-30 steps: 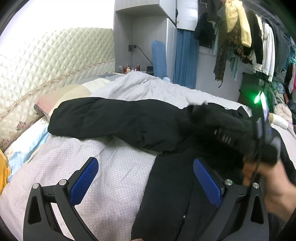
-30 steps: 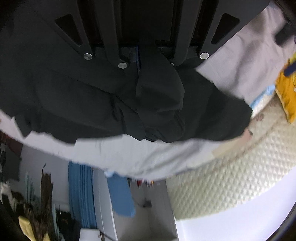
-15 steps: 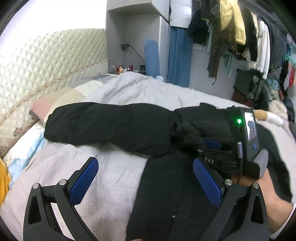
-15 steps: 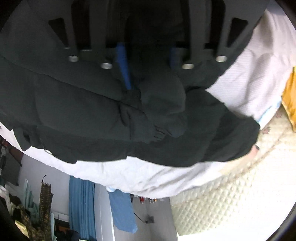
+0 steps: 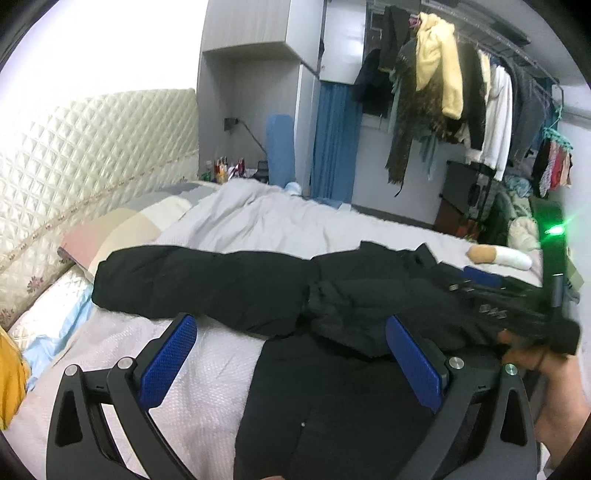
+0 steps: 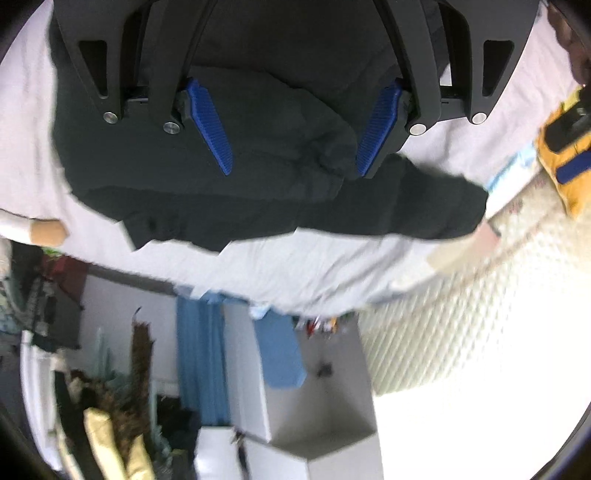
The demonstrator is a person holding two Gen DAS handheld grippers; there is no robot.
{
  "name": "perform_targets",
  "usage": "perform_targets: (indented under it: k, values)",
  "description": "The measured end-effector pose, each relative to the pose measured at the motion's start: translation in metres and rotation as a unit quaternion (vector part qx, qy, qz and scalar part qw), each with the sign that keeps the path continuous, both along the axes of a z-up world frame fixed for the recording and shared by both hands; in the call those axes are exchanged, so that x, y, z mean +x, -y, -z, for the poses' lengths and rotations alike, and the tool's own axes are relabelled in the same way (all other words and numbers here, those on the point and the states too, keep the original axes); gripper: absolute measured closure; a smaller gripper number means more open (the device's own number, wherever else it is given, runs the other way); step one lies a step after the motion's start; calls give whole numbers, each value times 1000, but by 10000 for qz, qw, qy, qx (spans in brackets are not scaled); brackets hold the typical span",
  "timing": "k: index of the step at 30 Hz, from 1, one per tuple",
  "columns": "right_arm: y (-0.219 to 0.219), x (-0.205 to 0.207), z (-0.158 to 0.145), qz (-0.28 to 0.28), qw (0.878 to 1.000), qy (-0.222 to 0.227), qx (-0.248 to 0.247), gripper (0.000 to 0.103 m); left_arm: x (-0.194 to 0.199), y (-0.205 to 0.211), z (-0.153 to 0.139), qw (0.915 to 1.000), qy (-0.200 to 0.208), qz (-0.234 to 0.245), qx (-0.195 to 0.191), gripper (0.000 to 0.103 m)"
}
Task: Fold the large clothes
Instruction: 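Lift the sleeve with the right tool and fold it across the jacket body, then release the sleeve with the right tool and withdraw it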
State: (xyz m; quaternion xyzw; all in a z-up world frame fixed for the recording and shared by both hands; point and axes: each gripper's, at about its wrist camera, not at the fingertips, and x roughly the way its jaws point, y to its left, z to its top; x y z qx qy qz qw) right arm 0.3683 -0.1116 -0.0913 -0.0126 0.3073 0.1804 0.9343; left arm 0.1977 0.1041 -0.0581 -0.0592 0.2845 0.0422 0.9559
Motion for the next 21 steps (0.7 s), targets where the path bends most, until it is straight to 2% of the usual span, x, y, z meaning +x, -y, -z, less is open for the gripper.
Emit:
perform_targets:
  k: [5, 11, 14, 21]
  values:
    - [30, -52, -49, 263, 9985, 468, 70, 30, -28, 21, -30, 9997, 170, 79, 125, 0]
    - [68, -119, -86, 582, 9934, 903, 397, 26, -72, 50, -55, 9986, 478, 129, 164, 0]
    - [82, -146, -94, 694, 9909, 1056, 460, 25, -91, 59, -59, 9985, 499, 213, -33, 0]
    - [98, -195, -89, 784, 9876, 1273, 472, 25, -124, 89, -64, 9974, 617, 366, 76, 0]
